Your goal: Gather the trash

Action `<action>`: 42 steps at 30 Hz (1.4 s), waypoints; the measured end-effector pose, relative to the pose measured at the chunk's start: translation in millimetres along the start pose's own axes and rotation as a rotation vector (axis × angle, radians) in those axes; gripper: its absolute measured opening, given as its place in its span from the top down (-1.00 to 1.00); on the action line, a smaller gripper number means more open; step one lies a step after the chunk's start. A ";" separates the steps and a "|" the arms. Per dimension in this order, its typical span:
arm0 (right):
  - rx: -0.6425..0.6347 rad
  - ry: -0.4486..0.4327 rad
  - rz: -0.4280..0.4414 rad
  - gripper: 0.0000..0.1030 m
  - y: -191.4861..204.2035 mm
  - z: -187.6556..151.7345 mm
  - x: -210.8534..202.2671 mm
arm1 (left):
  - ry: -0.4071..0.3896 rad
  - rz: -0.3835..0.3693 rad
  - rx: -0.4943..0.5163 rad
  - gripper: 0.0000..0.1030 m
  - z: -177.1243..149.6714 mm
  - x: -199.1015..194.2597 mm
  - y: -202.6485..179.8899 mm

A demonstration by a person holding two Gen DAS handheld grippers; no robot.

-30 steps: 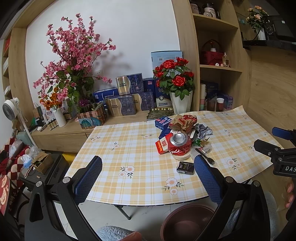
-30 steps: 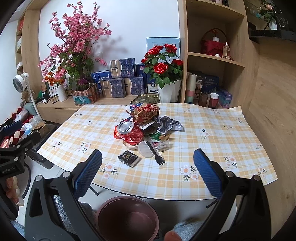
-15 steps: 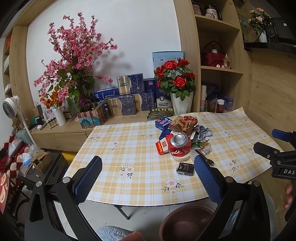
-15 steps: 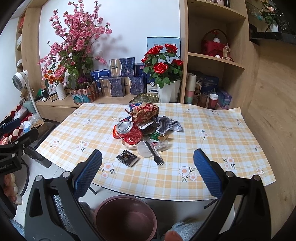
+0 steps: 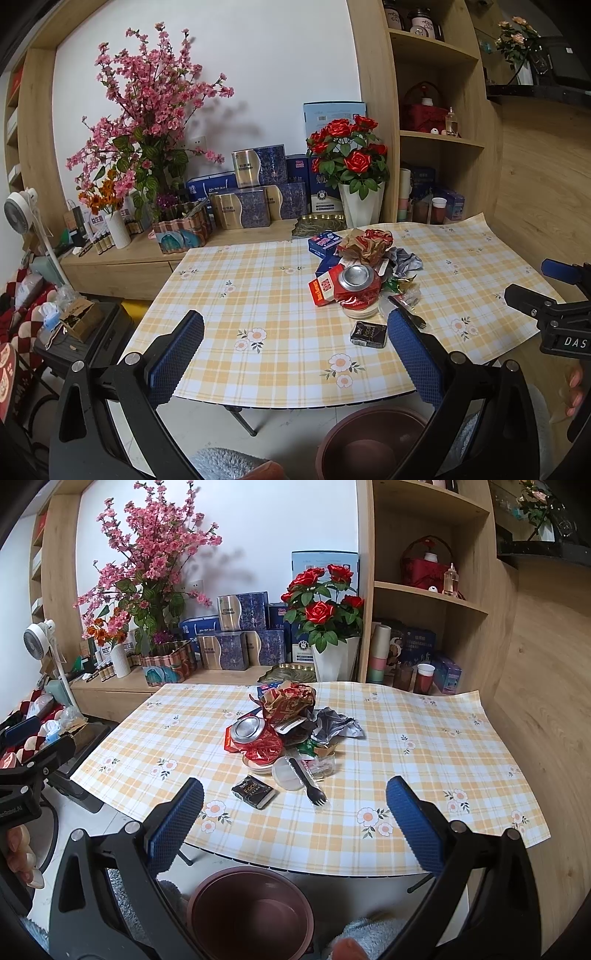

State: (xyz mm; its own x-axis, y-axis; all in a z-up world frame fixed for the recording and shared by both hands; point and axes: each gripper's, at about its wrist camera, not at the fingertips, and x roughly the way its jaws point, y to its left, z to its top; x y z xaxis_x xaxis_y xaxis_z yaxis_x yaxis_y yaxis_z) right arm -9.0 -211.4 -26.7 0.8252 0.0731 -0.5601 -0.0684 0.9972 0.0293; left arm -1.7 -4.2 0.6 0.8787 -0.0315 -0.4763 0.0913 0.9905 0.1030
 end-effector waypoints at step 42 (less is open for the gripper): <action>0.179 0.099 0.118 -0.89 -41.9 68.3 204.7 | 0.076 -0.052 -0.087 -0.89 10.9 136.2 38.0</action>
State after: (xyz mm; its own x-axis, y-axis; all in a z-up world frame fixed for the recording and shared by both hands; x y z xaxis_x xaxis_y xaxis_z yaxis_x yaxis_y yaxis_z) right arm 201.1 -237.3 -86.0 0.7579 0.1962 -0.6222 -0.0532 0.9691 0.2407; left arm 126.6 27.6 -50.9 0.8357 -0.0762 -0.5439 0.0922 0.9957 0.0021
